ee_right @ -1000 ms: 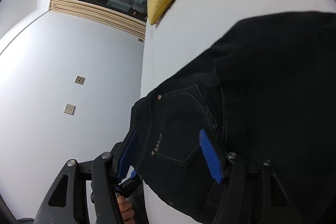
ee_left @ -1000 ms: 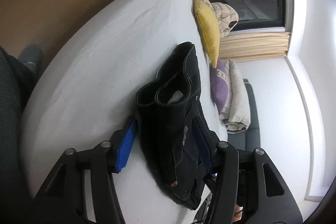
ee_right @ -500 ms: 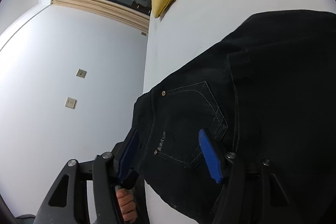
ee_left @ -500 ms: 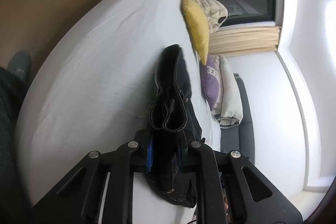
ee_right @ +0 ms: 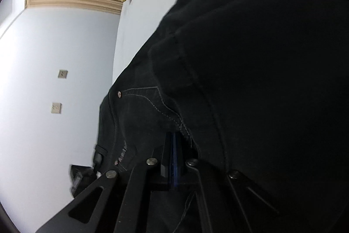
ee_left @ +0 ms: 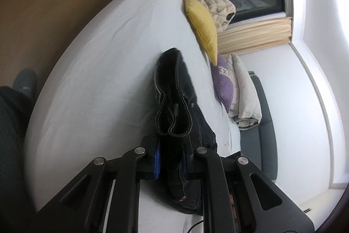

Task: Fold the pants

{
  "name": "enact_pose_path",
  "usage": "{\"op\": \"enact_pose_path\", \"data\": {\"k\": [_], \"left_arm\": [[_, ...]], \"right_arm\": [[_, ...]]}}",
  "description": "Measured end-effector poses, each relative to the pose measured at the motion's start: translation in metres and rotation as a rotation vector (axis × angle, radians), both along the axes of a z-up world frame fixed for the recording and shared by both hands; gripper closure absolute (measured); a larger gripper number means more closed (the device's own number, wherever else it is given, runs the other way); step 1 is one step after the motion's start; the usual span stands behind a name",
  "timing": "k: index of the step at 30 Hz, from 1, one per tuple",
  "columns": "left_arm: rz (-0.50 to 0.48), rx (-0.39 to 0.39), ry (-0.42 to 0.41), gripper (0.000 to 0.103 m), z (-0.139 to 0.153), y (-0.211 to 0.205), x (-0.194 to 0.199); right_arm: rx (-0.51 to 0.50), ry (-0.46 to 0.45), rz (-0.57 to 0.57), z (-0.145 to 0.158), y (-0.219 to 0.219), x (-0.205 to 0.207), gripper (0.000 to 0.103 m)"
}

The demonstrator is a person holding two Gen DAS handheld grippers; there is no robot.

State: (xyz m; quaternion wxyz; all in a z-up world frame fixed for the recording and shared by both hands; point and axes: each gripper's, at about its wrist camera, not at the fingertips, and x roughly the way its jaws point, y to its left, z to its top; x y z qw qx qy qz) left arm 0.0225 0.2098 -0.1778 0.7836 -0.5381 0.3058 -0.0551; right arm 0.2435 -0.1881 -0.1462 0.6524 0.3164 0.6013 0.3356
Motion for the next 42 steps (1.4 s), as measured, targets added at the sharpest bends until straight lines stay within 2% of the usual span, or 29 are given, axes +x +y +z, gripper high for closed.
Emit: {"op": "enact_pose_path", "data": {"k": [6, 7, 8, 9, 11, 14, 16, 18, 21, 24, 27, 32, 36, 37, 39, 40, 42], "left_arm": [[-0.069, 0.136, -0.047, 0.091, 0.047, -0.022, 0.018], [-0.088, 0.163, -0.058, 0.091, 0.057, -0.028, 0.021], [-0.109, 0.189, -0.072, 0.091, 0.069, -0.036, 0.026], [-0.133, 0.219, -0.089, 0.091, 0.081, -0.044, 0.031], [-0.197, 0.286, -0.12, 0.091, 0.104, -0.07, 0.044], [-0.291, 0.353, -0.156, 0.091, 0.124, -0.116, 0.059], [-0.351, 0.4, -0.169, 0.091, 0.128, -0.151, 0.071], [-0.406, 0.454, -0.172, 0.091, 0.127, -0.185, 0.078], [-0.489, 0.559, -0.169, 0.091, 0.122, -0.231, 0.081], [-0.545, 0.643, -0.175, 0.091, 0.116, -0.259, 0.075], [-0.581, 0.721, -0.181, 0.091, 0.11, -0.28, 0.066], [-0.626, 0.807, -0.194, 0.091, 0.1, -0.308, 0.058], [-0.672, 0.869, -0.215, 0.091, 0.096, -0.332, 0.045], [-0.687, 0.884, -0.222, 0.091, 0.095, -0.34, 0.042], [-0.711, 0.904, -0.239, 0.091, 0.095, -0.35, 0.034], [-0.713, 0.923, -0.245, 0.091, 0.095, -0.358, 0.031], [-0.726, 0.92, -0.252, 0.091, 0.095, -0.367, 0.033]], "right_arm": [[0.049, -0.004, 0.001, -0.002, -0.008, -0.003, 0.103], [0.057, -0.003, -0.005, 0.003, -0.011, -0.004, 0.099], [0.082, -0.005, -0.022, 0.012, -0.016, -0.005, 0.077], [0.114, -0.025, -0.051, 0.023, -0.025, -0.006, 0.041], [0.134, -0.096, -0.105, 0.047, -0.046, -0.007, 0.018], [0.179, -0.119, -0.121, 0.07, -0.076, -0.002, 0.018], [0.236, -0.113, -0.132, 0.082, -0.095, 0.001, 0.016], [0.246, -0.138, -0.11, 0.097, -0.104, 0.004, 0.012], [0.213, -0.157, -0.023, 0.112, -0.097, 0.007, 0.011], [0.138, -0.161, 0.051, 0.119, -0.087, 0.02, 0.011], [0.115, -0.164, 0.09, 0.125, -0.079, 0.028, 0.011], [0.068, -0.191, 0.171, 0.135, -0.058, 0.03, 0.011], [-0.042, -0.194, 0.238, 0.128, -0.04, 0.028, 0.012], [-0.062, -0.203, 0.248, 0.127, -0.037, 0.027, 0.016], [-0.093, -0.206, 0.268, 0.123, -0.035, 0.026, 0.054], [-0.103, -0.205, 0.259, 0.122, -0.037, 0.027, 0.058], [-0.1, -0.218, 0.245, 0.122, -0.047, 0.029, 0.082]]}}
